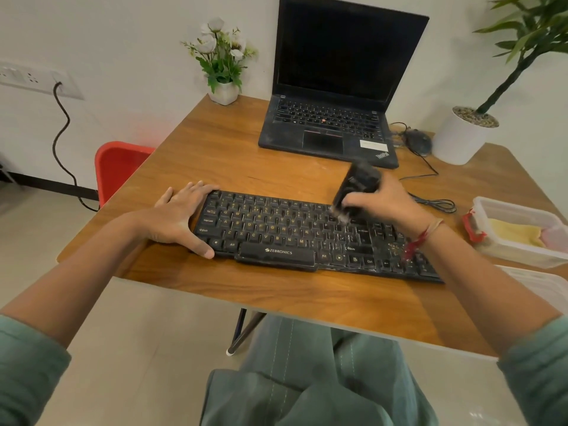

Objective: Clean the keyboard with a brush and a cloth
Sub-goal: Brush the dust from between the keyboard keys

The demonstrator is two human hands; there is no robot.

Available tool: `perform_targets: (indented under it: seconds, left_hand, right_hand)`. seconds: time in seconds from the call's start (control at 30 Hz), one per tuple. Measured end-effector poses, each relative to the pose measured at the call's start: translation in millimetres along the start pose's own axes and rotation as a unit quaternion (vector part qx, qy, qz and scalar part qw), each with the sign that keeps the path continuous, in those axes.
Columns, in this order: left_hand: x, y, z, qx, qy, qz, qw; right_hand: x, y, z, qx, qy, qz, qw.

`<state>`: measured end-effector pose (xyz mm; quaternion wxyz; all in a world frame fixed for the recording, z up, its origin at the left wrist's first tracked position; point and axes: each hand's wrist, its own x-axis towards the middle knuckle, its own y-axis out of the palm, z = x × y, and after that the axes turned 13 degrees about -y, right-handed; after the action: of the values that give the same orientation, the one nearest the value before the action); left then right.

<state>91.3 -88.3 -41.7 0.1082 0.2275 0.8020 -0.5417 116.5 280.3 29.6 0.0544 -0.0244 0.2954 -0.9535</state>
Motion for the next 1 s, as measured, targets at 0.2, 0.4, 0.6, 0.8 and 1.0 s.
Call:
perform_targets:
  seconds: [0.2, 0.4, 0.6, 0.8, 1.0]
  left_hand:
    - [2, 1, 2, 0.001, -0.002, -0.008, 1.000]
    - [2, 2, 2, -0.001, -0.005, -0.009, 1.000]
    - [2, 2, 1, 0.004, -0.004, -0.007, 1.000]
    - [2, 2, 2, 0.009, -0.004, -0.004, 1.000]
    - [2, 2, 2, 0.002, -0.010, -0.010, 1.000]
  right_hand:
    - [-13, 12, 1, -0.056, -0.022, 0.019, 0.998]
    - [-8, -8, -6, -0.059, -0.003, -0.062, 0.996]
    - [-33, 35, 10, -0.132, -0.100, 0.066, 0.984]
    - [-22, 24, 10, -0.154, -0.076, -0.030, 0.985]
    - [-39, 42, 22, -0.015, -0.076, 0.103, 0.992]
